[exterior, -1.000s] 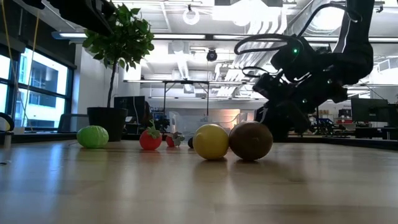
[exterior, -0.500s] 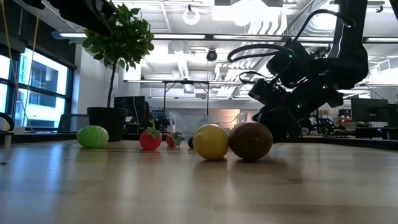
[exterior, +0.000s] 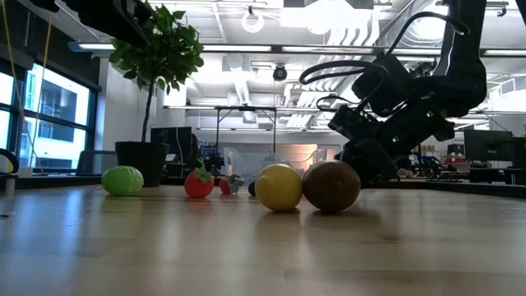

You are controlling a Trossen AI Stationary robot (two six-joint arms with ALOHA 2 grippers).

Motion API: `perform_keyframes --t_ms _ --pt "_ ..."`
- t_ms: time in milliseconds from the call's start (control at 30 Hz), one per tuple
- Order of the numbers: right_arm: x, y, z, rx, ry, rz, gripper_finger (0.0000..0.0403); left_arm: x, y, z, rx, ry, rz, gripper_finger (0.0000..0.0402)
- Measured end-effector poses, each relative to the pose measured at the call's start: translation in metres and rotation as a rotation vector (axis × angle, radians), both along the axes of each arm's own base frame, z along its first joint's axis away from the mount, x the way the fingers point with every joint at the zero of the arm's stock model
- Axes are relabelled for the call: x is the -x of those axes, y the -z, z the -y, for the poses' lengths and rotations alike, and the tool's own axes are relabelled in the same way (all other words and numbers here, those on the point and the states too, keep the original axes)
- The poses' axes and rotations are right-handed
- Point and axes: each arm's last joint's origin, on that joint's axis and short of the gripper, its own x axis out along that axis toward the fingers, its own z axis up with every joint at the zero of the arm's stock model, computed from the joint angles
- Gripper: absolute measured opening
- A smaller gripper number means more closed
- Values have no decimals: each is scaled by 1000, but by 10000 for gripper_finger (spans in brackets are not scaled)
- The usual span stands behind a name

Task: Pick and placing Produce into tupperware
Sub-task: Put the top peach into transparent bin

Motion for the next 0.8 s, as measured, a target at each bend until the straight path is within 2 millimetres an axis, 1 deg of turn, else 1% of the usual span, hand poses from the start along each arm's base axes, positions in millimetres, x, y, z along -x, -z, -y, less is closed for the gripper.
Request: perform_keyframes --t_ms 800 --pt "1 1 1 -31 50 -11 102 0 0 0 0 0 0 3"
